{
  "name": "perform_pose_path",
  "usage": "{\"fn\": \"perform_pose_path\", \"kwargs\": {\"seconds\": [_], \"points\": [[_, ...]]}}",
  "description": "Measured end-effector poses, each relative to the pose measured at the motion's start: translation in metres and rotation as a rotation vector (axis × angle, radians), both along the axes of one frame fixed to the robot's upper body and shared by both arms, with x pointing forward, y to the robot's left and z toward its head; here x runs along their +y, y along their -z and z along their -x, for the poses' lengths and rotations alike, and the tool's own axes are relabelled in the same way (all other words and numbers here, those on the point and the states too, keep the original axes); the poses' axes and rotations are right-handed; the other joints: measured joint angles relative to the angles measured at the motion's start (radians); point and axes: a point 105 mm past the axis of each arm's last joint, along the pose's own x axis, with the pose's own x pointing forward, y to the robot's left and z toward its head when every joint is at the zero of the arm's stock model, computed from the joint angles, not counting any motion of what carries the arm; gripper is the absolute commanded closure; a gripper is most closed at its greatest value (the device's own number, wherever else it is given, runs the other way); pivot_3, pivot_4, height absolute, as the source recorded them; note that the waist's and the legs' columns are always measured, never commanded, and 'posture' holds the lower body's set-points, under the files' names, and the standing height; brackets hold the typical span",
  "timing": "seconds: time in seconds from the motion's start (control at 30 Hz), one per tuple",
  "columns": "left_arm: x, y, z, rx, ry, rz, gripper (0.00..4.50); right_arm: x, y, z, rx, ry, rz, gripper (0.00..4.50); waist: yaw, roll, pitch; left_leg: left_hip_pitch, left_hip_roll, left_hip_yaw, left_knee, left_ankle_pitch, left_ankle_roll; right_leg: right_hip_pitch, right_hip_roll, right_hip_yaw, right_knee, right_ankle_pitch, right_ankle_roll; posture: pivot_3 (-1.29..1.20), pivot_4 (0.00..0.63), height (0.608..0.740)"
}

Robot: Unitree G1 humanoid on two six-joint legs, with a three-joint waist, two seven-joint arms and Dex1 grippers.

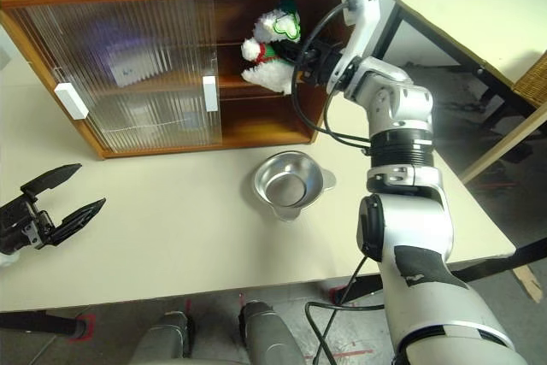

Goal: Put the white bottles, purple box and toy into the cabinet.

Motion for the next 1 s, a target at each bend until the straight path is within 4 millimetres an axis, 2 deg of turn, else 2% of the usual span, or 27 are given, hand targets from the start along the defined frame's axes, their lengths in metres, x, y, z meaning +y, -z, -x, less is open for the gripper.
{"fn": "perform_pose_path", "kwargs": {"seconds": [0.23,0.33,0.73,1.0], "points": [[0.0,0.0,0.0,-0.001,-0.007,-0.003,0.0,-0.005,-0.012,-0.015,-0.14,0.148,0.02,4.3,-0.002,0.0,0.0,0.0,0.0,-0.002,0.0,0.003,0.005,0.0,0.0,0.0,0.0,0.005,-0.002,-0.13,0.069,0.74],[0.001,0.001,0.0,0.001,-0.009,-0.003,0.0,-0.007,-0.011,-0.018,-0.162,0.187,0.028,4.3,0.002,0.0,0.0,-0.001,0.0,-0.003,0.0,0.003,0.005,-0.001,0.0,-0.001,0.0,0.006,-0.002,-0.13,0.071,0.74],[0.001,0.001,0.0,0.0,-0.008,-0.004,0.0,0.003,-0.013,-0.02,-0.203,0.189,0.02,4.3,-0.002,0.0,0.0,-0.004,0.001,-0.003,-0.001,0.003,0.005,-0.004,0.0,-0.002,0.0,0.006,-0.002,-0.13,0.069,0.74],[0.001,0.003,0.002,0.011,-0.011,-0.004,0.0,0.003,-0.011,-0.021,-0.217,0.199,0.044,1.5,-0.003,0.0,0.0,-0.004,0.001,-0.003,0.0,0.003,0.005,-0.004,0.0,-0.002,0.0,0.007,-0.003,-0.12,0.076,0.74]]}}
